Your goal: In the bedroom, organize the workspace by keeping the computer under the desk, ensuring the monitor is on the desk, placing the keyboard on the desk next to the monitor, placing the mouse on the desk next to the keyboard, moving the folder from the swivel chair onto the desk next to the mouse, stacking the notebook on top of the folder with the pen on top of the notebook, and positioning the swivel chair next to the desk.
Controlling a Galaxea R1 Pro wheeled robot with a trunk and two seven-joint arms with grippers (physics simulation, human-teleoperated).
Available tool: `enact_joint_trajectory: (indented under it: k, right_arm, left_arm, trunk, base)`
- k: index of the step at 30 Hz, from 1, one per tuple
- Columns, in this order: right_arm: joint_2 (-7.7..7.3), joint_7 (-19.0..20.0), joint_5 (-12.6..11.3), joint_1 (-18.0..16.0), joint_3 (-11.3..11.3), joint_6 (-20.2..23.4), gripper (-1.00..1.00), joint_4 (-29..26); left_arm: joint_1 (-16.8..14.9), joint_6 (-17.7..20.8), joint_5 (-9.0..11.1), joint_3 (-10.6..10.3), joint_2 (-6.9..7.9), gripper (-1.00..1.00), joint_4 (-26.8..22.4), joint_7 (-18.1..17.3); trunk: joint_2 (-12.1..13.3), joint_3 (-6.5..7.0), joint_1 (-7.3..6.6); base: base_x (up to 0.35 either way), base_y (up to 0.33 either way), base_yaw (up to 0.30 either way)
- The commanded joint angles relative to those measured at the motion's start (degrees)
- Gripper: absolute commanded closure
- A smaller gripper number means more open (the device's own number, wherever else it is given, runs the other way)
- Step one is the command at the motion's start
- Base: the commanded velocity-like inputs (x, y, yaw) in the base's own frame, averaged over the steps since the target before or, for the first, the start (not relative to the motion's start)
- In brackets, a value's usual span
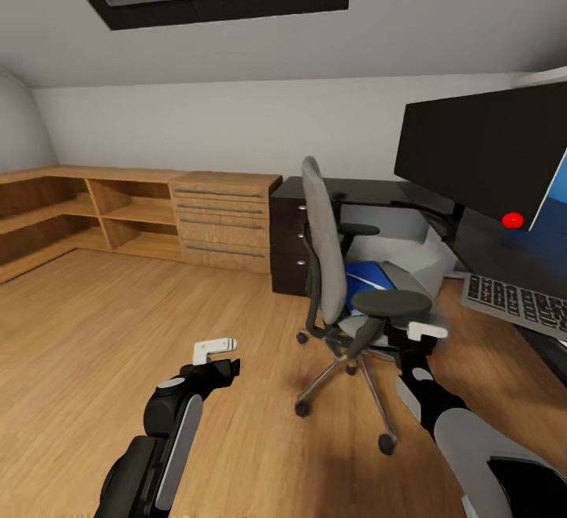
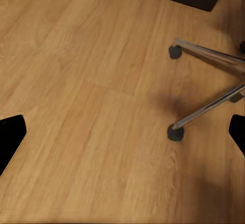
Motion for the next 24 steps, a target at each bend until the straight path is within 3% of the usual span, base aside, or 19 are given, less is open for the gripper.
enact_joint_trajectory:
  k: [1,12,24]
  right_arm:
    - [0.17,0.2,0.0,0.0,0.0,-0.2,-1.00,0.0]
    - [1.44,0.2,0.0,0.0,0.0,-0.2,-1.00,0.0]
    - [1.55,0.2,0.0,0.0,0.0,-0.2,-1.00,0.0]
  left_arm:
    - [0.0,0.2,0.6,0.0,-0.01,-1.00,0.0,0.5]
    - [0.0,0.2,0.6,-0.1,-0.01,-1.00,0.0,0.5]
    - [0.0,0.1,0.6,0.0,-0.01,-1.00,0.0,0.5]
  trunk:
    - [0.0,-0.05,-0.01]
    - [0.0,-0.05,-0.01]
    - [0.0,-0.05,-0.01]
  base:
    - [0.000,0.000,0.274]
    - [0.000,0.000,0.274]
    - [0.000,0.000,0.268]
